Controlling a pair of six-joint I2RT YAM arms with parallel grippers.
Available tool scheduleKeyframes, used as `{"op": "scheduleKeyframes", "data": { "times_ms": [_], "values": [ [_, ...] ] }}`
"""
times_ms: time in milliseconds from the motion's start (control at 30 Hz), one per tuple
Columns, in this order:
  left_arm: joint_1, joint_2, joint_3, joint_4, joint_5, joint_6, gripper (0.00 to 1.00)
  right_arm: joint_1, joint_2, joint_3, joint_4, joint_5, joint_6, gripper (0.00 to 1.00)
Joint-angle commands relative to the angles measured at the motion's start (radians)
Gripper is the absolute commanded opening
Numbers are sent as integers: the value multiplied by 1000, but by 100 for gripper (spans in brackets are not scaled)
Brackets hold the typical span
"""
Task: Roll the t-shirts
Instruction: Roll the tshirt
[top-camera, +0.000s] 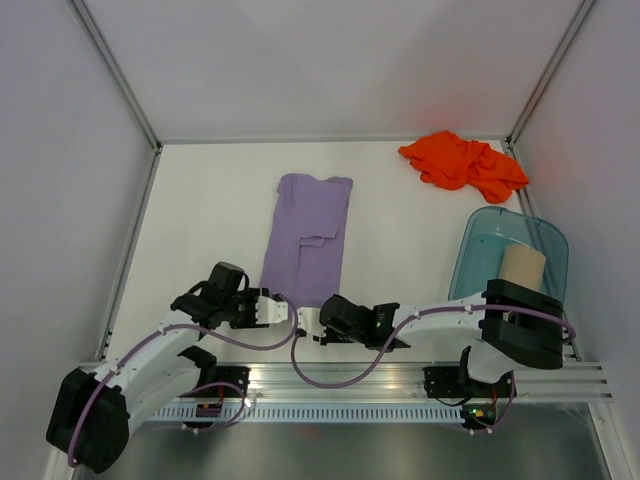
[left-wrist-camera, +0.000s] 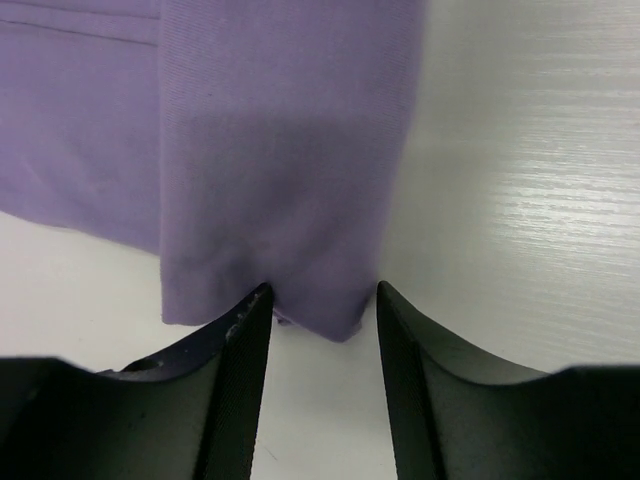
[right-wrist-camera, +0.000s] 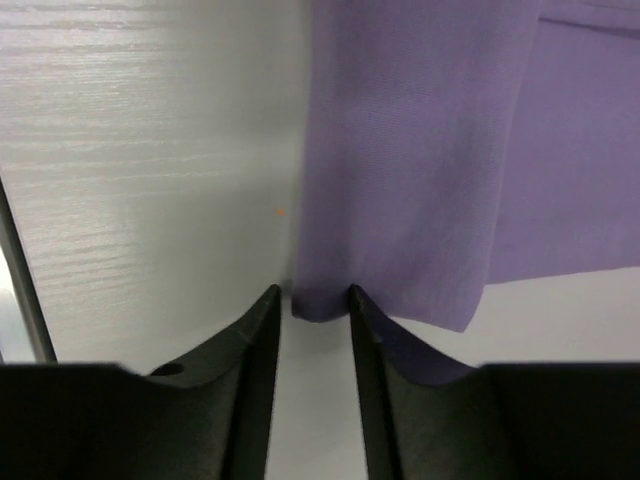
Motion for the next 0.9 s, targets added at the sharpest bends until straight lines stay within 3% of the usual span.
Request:
{"op": "scheduleKeyframes", "data": {
  "times_ms": [0,67,100,167,200,267,400,433,633,733,867],
  "values": [
    [-4,38,-3,74,-45,32,51,-5,33,24,21,29,36,35],
    [-4,61,1,80,-46,20,46,-11,38,21,21,21,56,23],
    [-4,69,4,82,-46,15,37,-15,36,19,20,18,61,13],
    [-4,91,6,85,-46,8,25,-31,29,21,20,1,64,2],
    [-4,98,13,83,-46,-6,13,-35,24,21,20,-6,64,0],
    [-6,115,32,63,-39,-22,3,-52,3,36,-2,-70,64,0],
    [23,224,199,-191,85,-40,2,-109,-56,86,-127,-305,58,0],
    [52,250,228,-326,155,-32,2,-121,-62,117,-157,-404,55,0],
    [161,431,400,-740,329,139,2,-245,-54,191,-396,-728,53,0],
    [211,538,461,-770,340,175,2,-311,-28,176,-399,-873,59,0],
    [289,670,582,-747,397,127,2,-382,12,169,-330,-896,127,0]
  ]
}}
